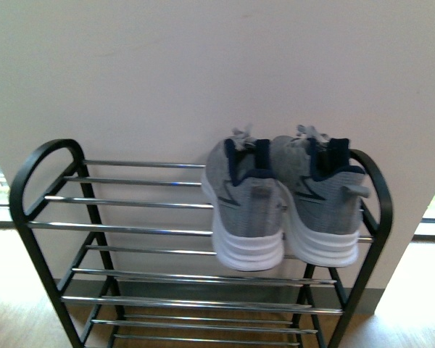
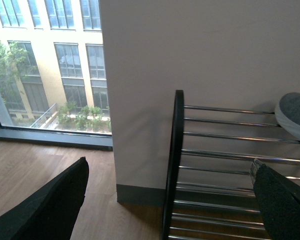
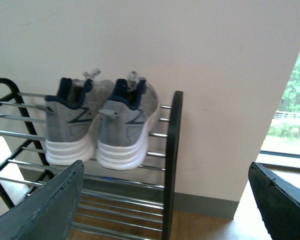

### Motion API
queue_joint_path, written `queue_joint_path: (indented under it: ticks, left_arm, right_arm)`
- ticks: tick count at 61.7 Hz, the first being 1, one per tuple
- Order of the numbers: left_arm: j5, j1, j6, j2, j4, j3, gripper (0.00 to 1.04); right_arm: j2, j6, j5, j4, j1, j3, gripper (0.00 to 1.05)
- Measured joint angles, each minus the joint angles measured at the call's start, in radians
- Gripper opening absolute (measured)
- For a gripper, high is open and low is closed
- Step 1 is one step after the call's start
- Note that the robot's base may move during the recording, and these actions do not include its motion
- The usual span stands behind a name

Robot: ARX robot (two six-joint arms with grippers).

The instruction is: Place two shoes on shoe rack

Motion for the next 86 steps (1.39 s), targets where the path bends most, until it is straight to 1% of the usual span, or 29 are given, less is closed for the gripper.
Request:
queue_joint_path:
  ticks: [86]
  left_arm:
    - [0.003,0.001,0.002,0.0,0.0,0.0,0.95]
  right_arm:
    - [0.0,0.001,0.002,-0.002,0.002,0.0,0.95]
